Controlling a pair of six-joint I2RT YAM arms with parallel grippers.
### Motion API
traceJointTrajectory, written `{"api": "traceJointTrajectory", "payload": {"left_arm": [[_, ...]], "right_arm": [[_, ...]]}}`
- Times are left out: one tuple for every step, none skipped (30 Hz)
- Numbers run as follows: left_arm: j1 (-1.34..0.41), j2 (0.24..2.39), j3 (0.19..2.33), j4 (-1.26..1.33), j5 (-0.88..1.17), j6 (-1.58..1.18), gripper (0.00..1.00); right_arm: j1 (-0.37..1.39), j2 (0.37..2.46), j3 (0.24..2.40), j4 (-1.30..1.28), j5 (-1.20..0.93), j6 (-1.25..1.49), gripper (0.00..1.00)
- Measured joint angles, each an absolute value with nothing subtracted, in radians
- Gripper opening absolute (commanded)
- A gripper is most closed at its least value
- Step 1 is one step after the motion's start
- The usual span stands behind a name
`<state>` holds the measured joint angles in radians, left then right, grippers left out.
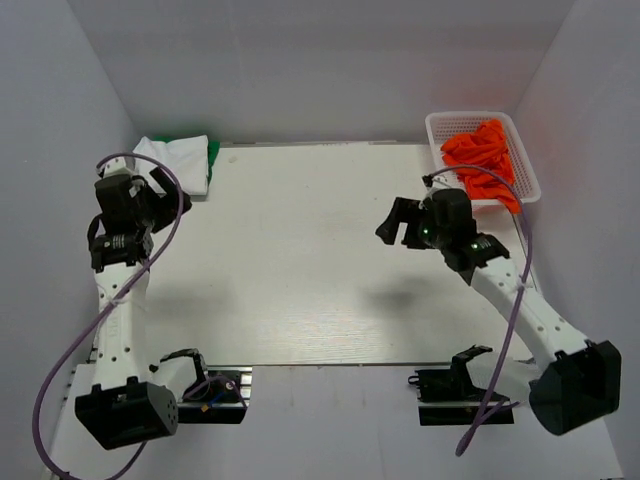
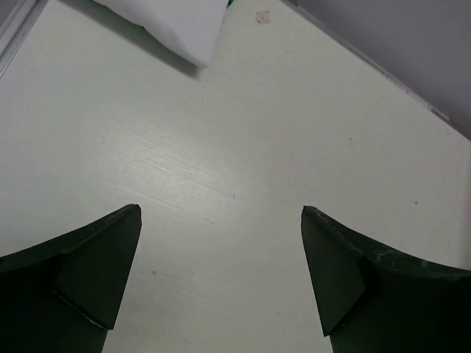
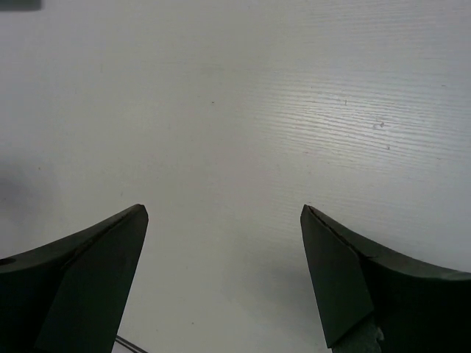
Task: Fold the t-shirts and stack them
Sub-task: Put the neatly folded tshirt into the corner of the board with the left arm
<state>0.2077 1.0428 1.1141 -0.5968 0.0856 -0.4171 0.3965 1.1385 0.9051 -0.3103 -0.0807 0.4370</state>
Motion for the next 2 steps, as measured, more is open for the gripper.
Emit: {"api": "traceJointTrajectory", "payload": {"left_arm": [[0.208,1.035,1.114,-0.614,0.086,-0.414,1.0],[0.207,1.029,1.114,-0.624,0.086,-0.408,1.0]], "right_arm": [[0.397,1.11,0.885,-0.295,-0.073,0.442,0.9],[0.397,1.089,0.87,-0.286,-0.069,0.444,0.9]]}}
